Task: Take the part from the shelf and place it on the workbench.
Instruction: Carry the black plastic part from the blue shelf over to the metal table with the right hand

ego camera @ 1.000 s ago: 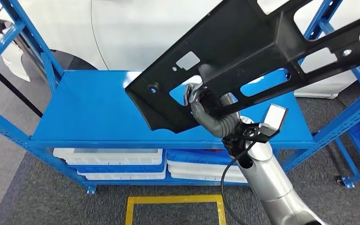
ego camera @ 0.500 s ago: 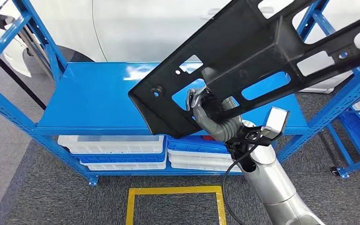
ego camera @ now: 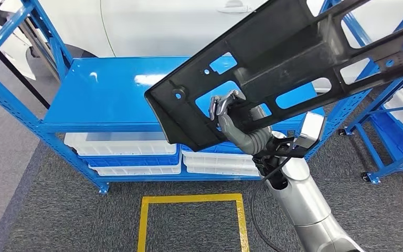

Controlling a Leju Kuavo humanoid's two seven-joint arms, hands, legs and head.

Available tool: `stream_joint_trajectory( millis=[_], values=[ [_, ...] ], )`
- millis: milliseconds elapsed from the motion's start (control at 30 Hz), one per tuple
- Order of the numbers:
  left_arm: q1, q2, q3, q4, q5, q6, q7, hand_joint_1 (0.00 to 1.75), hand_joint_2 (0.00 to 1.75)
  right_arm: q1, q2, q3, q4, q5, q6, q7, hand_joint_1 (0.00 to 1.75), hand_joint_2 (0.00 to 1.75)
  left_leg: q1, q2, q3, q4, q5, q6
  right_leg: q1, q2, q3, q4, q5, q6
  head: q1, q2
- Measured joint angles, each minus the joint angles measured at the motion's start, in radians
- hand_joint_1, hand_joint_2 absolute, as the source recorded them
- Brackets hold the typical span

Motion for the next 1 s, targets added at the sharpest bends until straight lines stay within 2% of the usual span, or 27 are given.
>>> stream_joint_trajectory(
  millis=[33,100,133,167,233,267,300,333,367,400,433,467,500,533,567,600,633,667,733,767,800,833,867,900,933,967,1000],
  values=[
    [0.000,0.000,0.000,0.000,0.000,0.000,0.000,0.00,1.75,-0.003,0.002,0.000,0.002,-0.002,0.001,0.001,1.75,1.75,-0.003,0.000,0.011,-0.025,-0.005,0.003,-0.002,0.005,-0.001,-0.005,0.012,0.007,0.000,0.000],
    [0.000,-0.001,0.000,0.000,0.000,0.001,0.000,0.00,1.75,-0.005,0.005,-0.003,0.007,-0.004,0.002,0.002,1.75,1.75,0.000,0.016,0.001,-0.039,0.018,0.010,-0.002,0.014,-0.007,-0.013,0.025,0.019,0.000,0.000],
    [-0.001,-0.001,0.000,0.000,0.000,0.002,0.000,0.00,1.75,-0.006,0.005,-0.005,0.009,-0.004,0.001,0.003,1.75,1.75,0.003,0.027,-0.007,-0.045,0.034,0.017,-0.001,0.012,-0.017,-0.002,0.005,0.023,0.000,0.000],
    [0.000,-0.002,0.001,0.000,0.000,0.003,0.000,0.00,1.75,-0.007,0.005,-0.008,0.011,-0.004,0.001,0.004,1.75,1.75,0.006,0.038,-0.018,-0.051,0.050,0.023,0.000,0.006,-0.030,0.027,-0.033,0.028,0.000,0.000],
    [0.000,-0.002,0.001,0.000,0.000,0.004,0.001,0.00,1.75,-0.008,0.005,-0.013,0.013,-0.004,0.001,0.007,1.75,1.75,0.004,0.056,-0.046,-0.051,0.076,0.029,-0.003,-0.009,-0.062,0.144,-0.139,0.036,0.000,0.000],
    [0.000,-0.003,0.001,0.000,0.000,0.004,0.001,0.00,1.75,-0.007,0.005,-0.015,0.014,-0.004,0.001,0.009,1.75,1.75,0.003,0.065,-0.063,-0.048,0.087,0.027,-0.005,-0.012,-0.073,0.208,-0.169,0.040,0.000,0.000],
    [0.001,-0.003,0.001,0.000,0.000,0.004,0.002,0.00,1.75,-0.006,0.005,-0.015,0.016,-0.004,0.001,0.010,1.75,1.75,0.003,0.074,-0.080,-0.044,0.097,0.026,-0.008,-0.014,-0.075,0.256,-0.175,0.045,0.000,0.000],
    [0.000,-0.003,0.001,0.000,0.000,0.004,0.002,0.00,1.75,-0.006,0.005,-0.016,0.018,-0.004,0.001,0.011,1.75,1.75,0.004,0.083,-0.098,-0.038,0.106,0.023,-0.012,-0.016,-0.063,0.273,-0.161,0.050,0.000,0.000],
    [0.000,-0.003,0.001,0.000,0.000,0.004,0.002,0.00,1.75,-0.006,0.005,-0.016,0.019,-0.004,0.001,0.011,1.75,1.75,0.006,0.091,-0.115,-0.031,0.114,0.019,-0.016,-0.021,-0.032,0.255,-0.136,0.054,0.000,0.000],
    [-0.001,-0.003,0.001,0.000,0.000,0.004,0.002,0.00,1.75,-0.006,0.005,-0.016,0.019,-0.004,0.001,0.011,1.75,1.75,0.006,0.097,-0.131,-0.021,0.120,0.015,-0.021,-0.031,0.016,0.206,-0.117,0.059,0.000,0.000],
    [-0.002,-0.003,0.001,0.000,0.000,0.004,0.001,0.00,1.75,-0.008,0.006,-0.016,0.020,-0.004,0.001,0.012,1.75,1.75,0.006,0.101,-0.146,-0.011,0.125,0.009,-0.022,-0.045,0.072,0.138,-0.120,0.062,0.000,0.000],
    [-0.003,-0.003,0.001,-0.001,0.000,0.004,0.001,0.00,1.75,-0.009,0.007,-0.016,0.019,-0.004,0.001,0.012,1.75,1.75,0.005,0.105,-0.156,-0.002,0.129,0.003,-0.021,-0.055,0.114,0.081,-0.129,0.057,-0.001,0.000],
    [-0.003,-0.002,0.001,-0.001,0.000,0.005,0.001,0.00,1.75,-0.010,0.007,-0.017,0.019,-0.004,0.001,0.011,1.75,1.75,0.003,0.107,-0.162,0.004,0.135,-0.004,-0.018,-0.061,0.140,0.041,-0.144,0.047,-0.002,0.000],
    [-0.003,-0.002,0.001,-0.002,0.000,0.005,0.001,0.00,1.75,-0.010,0.008,-0.017,0.019,-0.004,0.001,0.011,1.75,1.75,0.003,0.110,-0.167,0.006,0.142,-0.011,-0.013,-0.060,0.147,0.022,-0.154,0.034,-0.002,0.000],
    [-0.002,-0.002,0.001,-0.002,0.000,0.005,0.001,0.00,1.75,-0.010,0.009,-0.018,0.020,-0.004,0.001,0.011,1.75,1.75,0.004,0.112,-0.169,0.005,0.150,-0.018,-0.011,-0.054,0.139,0.021,-0.146,0.018,-0.003,0.000],
    [-0.002,-0.003,0.001,-0.002,0.000,0.005,0.001,0.00,1.75,-0.011,0.009,-0.018,0.020,-0.003,0.001,0.011,1.75,1.75,0.007,0.109,-0.174,0.006,0.151,-0.026,-0.010,-0.053,0.132,0.017,-0.138,0.007,-0.002,0.000],
    [-0.001,-0.003,0.001,-0.002,0.000,0.006,0.002,0.00,1.75,-0.013,0.010,-0.018,0.021,-0.001,0.001,0.011,1.75,1.75,0.011,0.100,-0.183,0.017,0.134,-0.033,-0.008,-0.052,0.120,0.015,-0.125,-0.004,-0.002,0.000],
    [0.001,-0.003,0.002,-0.002,0.000,0.006,0.002,0.00,1.75,-0.015,0.012,-0.019,0.022,-0.001,0.001,0.011,1.75,1.75,0.013,0.089,-0.196,0.043,0.096,-0.039,-0.009,-0.052,0.106,0.012,-0.110,-0.014,-0.002,0.000],
    [0.004,-0.003,0.002,-0.002,0.000,0.007,0.001,0.00,1.75,-0.020,0.019,-0.019,0.023,0.000,0.002,0.010,1.75,1.75,0.014,0.067,-0.226,0.148,-0.013,-0.044,-0.004,-0.047,0.073,0.011,-0.082,-0.025,-0.002,0.000],
    [0.005,-0.003,0.003,-0.002,0.000,0.007,0.001,0.00,1.75,-0.021,0.021,-0.019,0.024,0.000,0.002,0.010,1.75,1.75,0.014,0.062,-0.236,0.211,-0.053,-0.043,-0.001,-0.044,0.055,0.011,-0.069,-0.028,-0.002,0.000],
    [0.005,-0.003,0.003,-0.002,0.000,0.007,0.001,0.00,1.75,-0.021,0.022,-0.019,0.025,0.000,0.002,0.010,1.75,1.75,0.014,0.061,-0.237,0.260,-0.070,-0.040,0.003,-0.040,0.036,0.012,-0.055,-0.029,-0.002,0.000],
    [0.005,-0.003,0.003,-0.002,0.000,0.006,0.000,0.00,1.75,-0.021,0.023,-0.019,0.028,0.000,0.002,0.010,1.75,1.75,0.012,0.060,-0.224,0.284,-0.062,-0.036,0.007,-0.037,0.018,0.013,-0.041,-0.030,-0.002,0.000],
    [0.005,-0.003,0.003,-0.002,0.000,0.004,-0.001,0.00,1.75,-0.021,0.023,-0.019,0.029,0.000,0.002,0.009,1.75,1.75,0.010,0.060,-0.195,0.277,-0.037,-0.031,0.009,-0.035,0.001,0.013,-0.028,-0.030,-0.002,0.000],
    [0.004,-0.003,0.003,-0.002,0.000,0.003,-0.001,0.00,1.75,-0.021,0.023,-0.021,0.030,0.001,0.002,0.009,1.75,1.75,0.006,0.059,-0.149,0.236,-0.010,-0.024,0.011,-0.033,-0.014,0.013,-0.014,-0.029,-0.002,0.000],
    [0.003,-0.002,0.003,-0.002,0.000,0.002,-0.002,0.00,1.75,-0.021,0.023,-0.023,0.030,0.001,0.002,0.009,1.75,1.75,0.000,0.059,-0.091,0.170,0.001,-0.015,0.011,-0.032,-0.025,0.014,-0.002,-0.027,-0.002,0.000],
    [0.001,-0.001,0.003,-0.002,0.000,0.001,-0.002,0.00,1.75,-0.021,0.023,-0.025,0.029,0.002,0.002,0.009,1.75,1.75,-0.006,0.060,-0.032,0.090,-0.005,-0.007,0.012,-0.031,-0.032,0.013,0.009,-0.024,-0.002,0.000],
    [-0.001,0.000,0.003,-0.002,0.000,0.000,-0.002,0.00,1.75,-0.021,0.023,-0.027,0.028,0.002,0.001,0.009,1.75,1.75,-0.011,0.060,0.011,0.027,-0.018,0.000,0.011,-0.032,-0.035,0.011,0.022,-0.020,-0.002,0.000]
  ],
)
